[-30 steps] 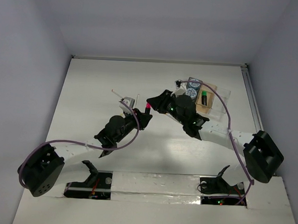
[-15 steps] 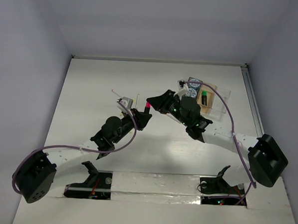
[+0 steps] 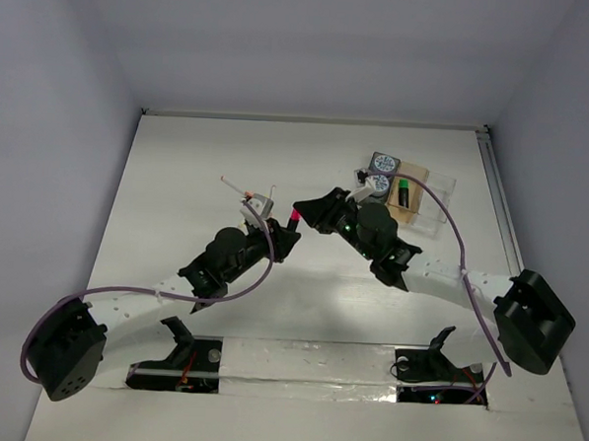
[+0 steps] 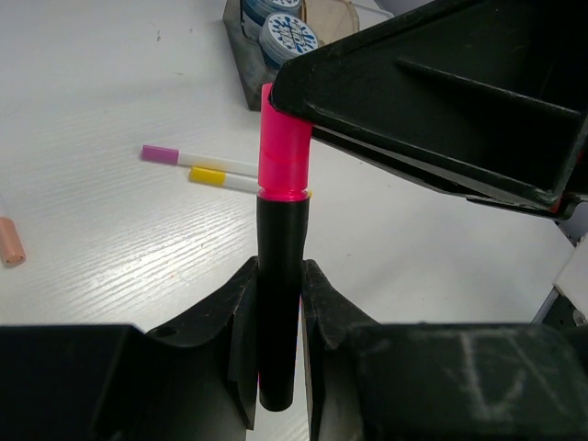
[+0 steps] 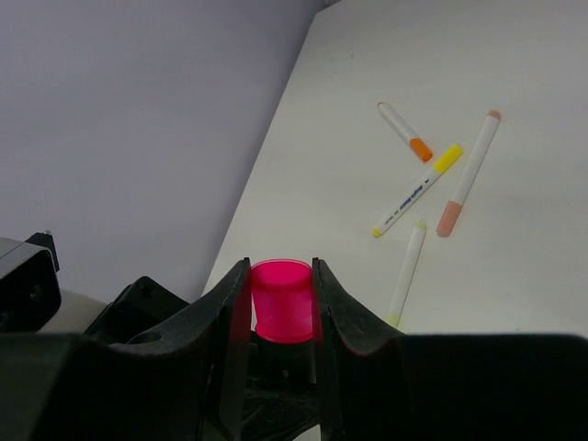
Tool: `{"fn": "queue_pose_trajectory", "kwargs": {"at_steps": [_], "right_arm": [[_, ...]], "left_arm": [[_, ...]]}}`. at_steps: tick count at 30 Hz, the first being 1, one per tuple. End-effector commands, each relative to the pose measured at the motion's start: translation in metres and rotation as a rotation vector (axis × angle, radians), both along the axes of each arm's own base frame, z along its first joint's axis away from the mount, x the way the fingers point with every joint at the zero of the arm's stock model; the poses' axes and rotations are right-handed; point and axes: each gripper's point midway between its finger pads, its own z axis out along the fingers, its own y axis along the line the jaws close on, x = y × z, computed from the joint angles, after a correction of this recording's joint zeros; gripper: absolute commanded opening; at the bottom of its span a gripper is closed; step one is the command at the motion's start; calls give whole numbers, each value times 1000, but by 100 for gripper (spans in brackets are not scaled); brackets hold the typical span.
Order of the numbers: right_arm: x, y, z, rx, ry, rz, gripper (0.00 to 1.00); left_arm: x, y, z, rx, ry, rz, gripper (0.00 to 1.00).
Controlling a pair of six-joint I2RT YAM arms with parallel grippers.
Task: Sort the stationery into containers
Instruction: Close the pen cap on the pen.
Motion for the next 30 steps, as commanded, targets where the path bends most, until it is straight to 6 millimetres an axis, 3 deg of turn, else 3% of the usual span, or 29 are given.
{"fn": "queue_pose_trajectory", "kwargs": {"at_steps": [1,14,23,30], "right_arm": [[-63,16,-56,-117,124,205,0],[-96,27,-83,-116,219,305,0],[-112,19,-110,-161,260,298,0],[-124,13,-127,-203,283,324,0]], "left_arm": [[30,11,131,-249,-286,138,0],[39,13,197,-288,-411,176,0],[39,22,246,-285,-517,215,0],[42,26,255,-267,-540,244,0]]}}
